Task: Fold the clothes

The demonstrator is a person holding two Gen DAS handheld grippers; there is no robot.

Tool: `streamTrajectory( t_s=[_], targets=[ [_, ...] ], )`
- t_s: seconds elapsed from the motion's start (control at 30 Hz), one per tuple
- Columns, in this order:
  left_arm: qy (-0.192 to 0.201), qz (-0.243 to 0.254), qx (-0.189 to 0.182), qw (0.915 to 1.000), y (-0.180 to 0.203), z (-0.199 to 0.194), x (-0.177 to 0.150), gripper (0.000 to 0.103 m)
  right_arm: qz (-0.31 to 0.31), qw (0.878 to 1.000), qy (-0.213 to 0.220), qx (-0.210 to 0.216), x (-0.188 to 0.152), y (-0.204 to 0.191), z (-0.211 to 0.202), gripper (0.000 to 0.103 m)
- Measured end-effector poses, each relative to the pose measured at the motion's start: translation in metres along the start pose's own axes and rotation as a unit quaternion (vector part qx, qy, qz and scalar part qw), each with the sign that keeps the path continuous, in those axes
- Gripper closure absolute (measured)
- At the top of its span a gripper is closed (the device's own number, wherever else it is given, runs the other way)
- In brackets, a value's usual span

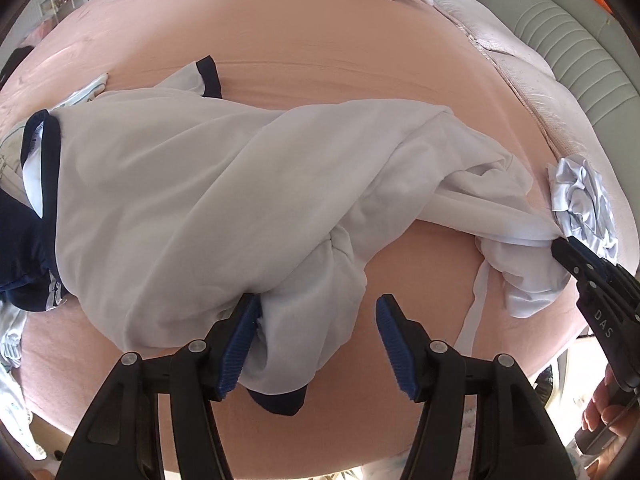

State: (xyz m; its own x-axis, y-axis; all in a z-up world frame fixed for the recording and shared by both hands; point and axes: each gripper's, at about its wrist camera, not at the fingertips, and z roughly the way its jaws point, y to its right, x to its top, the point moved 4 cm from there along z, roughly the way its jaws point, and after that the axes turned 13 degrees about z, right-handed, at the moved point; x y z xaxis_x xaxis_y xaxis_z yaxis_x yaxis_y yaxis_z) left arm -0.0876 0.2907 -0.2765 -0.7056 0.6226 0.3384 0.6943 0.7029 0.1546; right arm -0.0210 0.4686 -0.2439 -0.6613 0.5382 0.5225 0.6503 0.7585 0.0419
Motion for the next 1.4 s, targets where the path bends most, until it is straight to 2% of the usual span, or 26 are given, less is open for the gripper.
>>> streamTrajectory(
  t_s=[0.17,0.23,0.27,0.3,0.37,0.5,0.6,0.67,0.73,0.83,0.9,1.03,1.27,1.4],
  targets=[
    [0.006,0.007,0.008,0.9999,-0.004,0.0,-0.007,0.045,0.027,1.0,-0.004,-0.005,0.005,0.02,0.003,0.088],
    [0.005,0.025,0.035,0.9991,-0.004,0.002,-0.011,0.048,0.042,0.999,-0.006,0.0,0.007,0.027,0.003,0.088],
    [0.004,0.035,0.052,0.998,-0.003,0.003,-0.014,0.056,0.049,0.999,-0.011,0.004,0.006,0.029,0.003,0.088],
    [0.003,0.046,0.069,0.9965,-0.003,0.003,-0.016,0.068,0.055,0.998,-0.019,0.012,0.006,0.031,0.003,0.088],
    [0.006,0.062,0.095,0.9935,-0.002,0.003,-0.02,0.077,0.071,0.997,-0.029,0.032,0.005,0.033,0.002,0.087],
    [0.014,0.079,0.109,0.9909,-0.006,-0.004,-0.024,0.089,0.103,0.992,-0.047,0.058,0.003,0.04,-0.001,0.087],
    [0.022,0.073,0.114,0.9905,-0.007,-0.007,-0.018,0.091,0.113,0.989,-0.062,0.072,-0.001,0.041,-0.002,0.086],
    [0.031,0.063,0.11,0.9915,0.005,0.005,0.004,0.091,0.108,0.988,-0.073,0.077,-0.006,0.037,-0.002,0.081],
    [0.044,0.06,0.112,0.9909,0.008,-0.004,0.005,0.092,0.101,0.989,-0.077,0.081,-0.011,0.033,-0.002,0.065],
    [0.057,0.08,0.137,0.9857,0.015,-0.01,0.016,0.092,0.096,0.988,-0.08,0.092,-0.017,0.025,-0.002,0.058],
    [0.061,0.091,0.147,0.983,0.017,-0.015,0.017,0.092,0.098,0.986,-0.09,0.103,-0.019,0.021,0.001,0.056],
    [0.065,0.089,0.145,0.9831,0.011,-0.028,0.015,0.092,0.109,0.983,-0.1,0.11,-0.02,0.019,0.003,0.056],
    [0.085,0.063,0.148,0.9833,-0.008,-0.051,0.01,0.092,0.15,0.972,-0.111,0.145,-0.007,0.023,0.001,0.056],
    [0.094,0.047,0.147,0.9836,-0.026,-0.06,0.01,0.092,0.171,0.967,-0.116,0.151,0.003,0.028,0.005,0.056]
  ],
)
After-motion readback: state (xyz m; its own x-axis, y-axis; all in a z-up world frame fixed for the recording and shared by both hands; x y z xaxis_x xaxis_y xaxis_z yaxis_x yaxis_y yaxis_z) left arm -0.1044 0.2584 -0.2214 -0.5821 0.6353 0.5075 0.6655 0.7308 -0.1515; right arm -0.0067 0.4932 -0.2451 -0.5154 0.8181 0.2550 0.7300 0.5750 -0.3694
